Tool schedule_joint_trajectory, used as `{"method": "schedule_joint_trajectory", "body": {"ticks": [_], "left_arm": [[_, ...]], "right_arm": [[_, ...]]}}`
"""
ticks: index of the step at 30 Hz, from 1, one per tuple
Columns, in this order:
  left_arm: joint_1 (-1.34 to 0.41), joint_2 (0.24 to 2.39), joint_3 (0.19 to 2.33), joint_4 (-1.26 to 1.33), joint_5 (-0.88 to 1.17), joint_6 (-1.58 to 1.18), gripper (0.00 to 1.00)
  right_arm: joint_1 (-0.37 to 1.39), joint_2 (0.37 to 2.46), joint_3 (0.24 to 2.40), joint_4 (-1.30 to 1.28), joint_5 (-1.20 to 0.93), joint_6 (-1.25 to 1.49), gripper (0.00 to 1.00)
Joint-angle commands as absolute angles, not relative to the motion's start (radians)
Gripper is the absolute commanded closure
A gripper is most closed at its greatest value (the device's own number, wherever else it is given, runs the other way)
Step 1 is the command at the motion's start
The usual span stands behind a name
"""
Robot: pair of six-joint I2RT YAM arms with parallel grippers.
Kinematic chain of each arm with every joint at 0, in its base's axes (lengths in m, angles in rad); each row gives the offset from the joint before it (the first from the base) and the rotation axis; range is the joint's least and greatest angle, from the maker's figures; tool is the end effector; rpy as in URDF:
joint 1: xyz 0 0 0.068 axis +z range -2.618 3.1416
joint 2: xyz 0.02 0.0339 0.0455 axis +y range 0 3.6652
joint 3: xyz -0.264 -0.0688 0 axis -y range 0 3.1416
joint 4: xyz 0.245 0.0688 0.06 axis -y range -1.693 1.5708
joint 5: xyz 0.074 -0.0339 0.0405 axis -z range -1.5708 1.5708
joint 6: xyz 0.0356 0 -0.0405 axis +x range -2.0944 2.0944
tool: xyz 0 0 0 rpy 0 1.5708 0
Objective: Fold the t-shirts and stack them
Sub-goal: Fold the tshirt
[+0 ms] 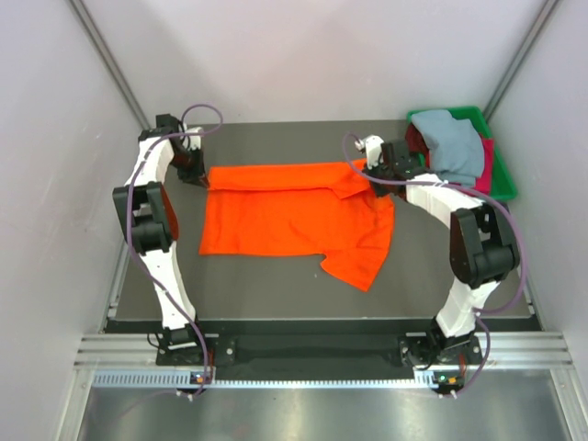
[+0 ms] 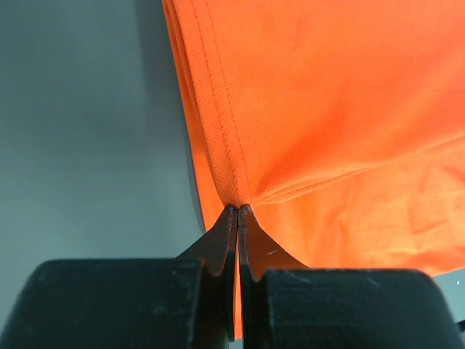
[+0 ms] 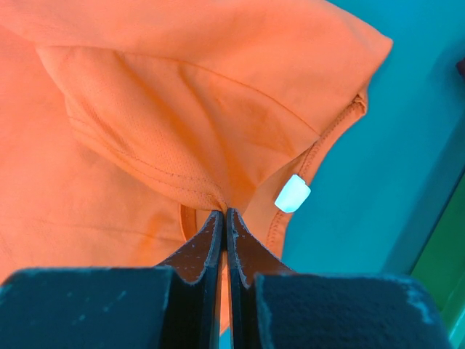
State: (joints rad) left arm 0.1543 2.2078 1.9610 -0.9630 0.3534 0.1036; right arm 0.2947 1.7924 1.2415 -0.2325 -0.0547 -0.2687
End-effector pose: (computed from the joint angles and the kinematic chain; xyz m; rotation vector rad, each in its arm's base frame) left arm 0.4635 0.0596 0.2236 0.0196 2.7121 -0.4164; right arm 0.3782 0.1168 0.2166 -0.6800 2.2537 0.0771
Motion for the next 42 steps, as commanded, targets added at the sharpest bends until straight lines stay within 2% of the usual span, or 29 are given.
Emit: {"method": "schedule_joint_trajectory", "body": {"ticks": [1, 3, 4, 6, 7, 9, 10, 15, 17, 26, 30, 42], "left_arm": [[0.163, 2.203, 1.968, -1.002, 0.348, 0.117, 0.98], [0.163, 2.194, 1.973, -1.000, 0.334, 0.115, 0.98], [0.163, 2.192, 1.979, -1.002, 0.322, 0.115, 0.96], [0.163, 2.189, 2.006, -1.006, 0.310, 0.115, 0.94], [0.163, 2.187, 2.019, -1.015, 0.301, 0.115, 0.90], [0.163, 2.184, 2.055, -1.022, 0.295, 0.117, 0.80], [0.163, 2.183, 2.066, -1.020, 0.293, 0.115, 0.74], [0.161, 2.161, 2.105, -1.002, 0.324, 0.112, 0.58], [0.156, 2.161, 2.114, -0.988, 0.330, 0.117, 0.56], [0.084, 2.270, 2.151, -0.910, 0.391, 0.126, 0.56], [0.066, 2.345, 2.177, -0.885, 0.425, 0.098, 0.57], [0.054, 2.441, 2.233, -0.854, 0.388, 0.080, 0.58]], "right_arm": [[0.311, 1.782, 1.244, -0.210, -0.057, -0.276, 0.98], [0.316, 1.784, 1.252, -0.209, -0.051, -0.279, 0.84], [0.318, 1.784, 1.261, -0.206, -0.038, -0.278, 0.67], [0.318, 1.776, 1.272, -0.209, -0.028, -0.279, 0.54], [0.318, 1.773, 1.282, -0.209, -0.017, -0.284, 0.43], [0.321, 1.763, 1.293, -0.210, -0.011, -0.290, 0.34], [0.319, 1.760, 1.308, -0.212, -0.006, -0.293, 0.33], [0.327, 1.747, 1.359, -0.213, -0.003, -0.291, 0.31], [0.334, 1.758, 1.381, -0.210, -0.012, -0.301, 0.32], [0.437, 1.867, 1.471, -0.213, -0.049, -0.374, 0.34], [0.515, 1.914, 1.499, -0.230, -0.074, -0.411, 0.45], [0.552, 1.962, 1.479, -0.242, -0.060, -0.428, 0.47]]}}
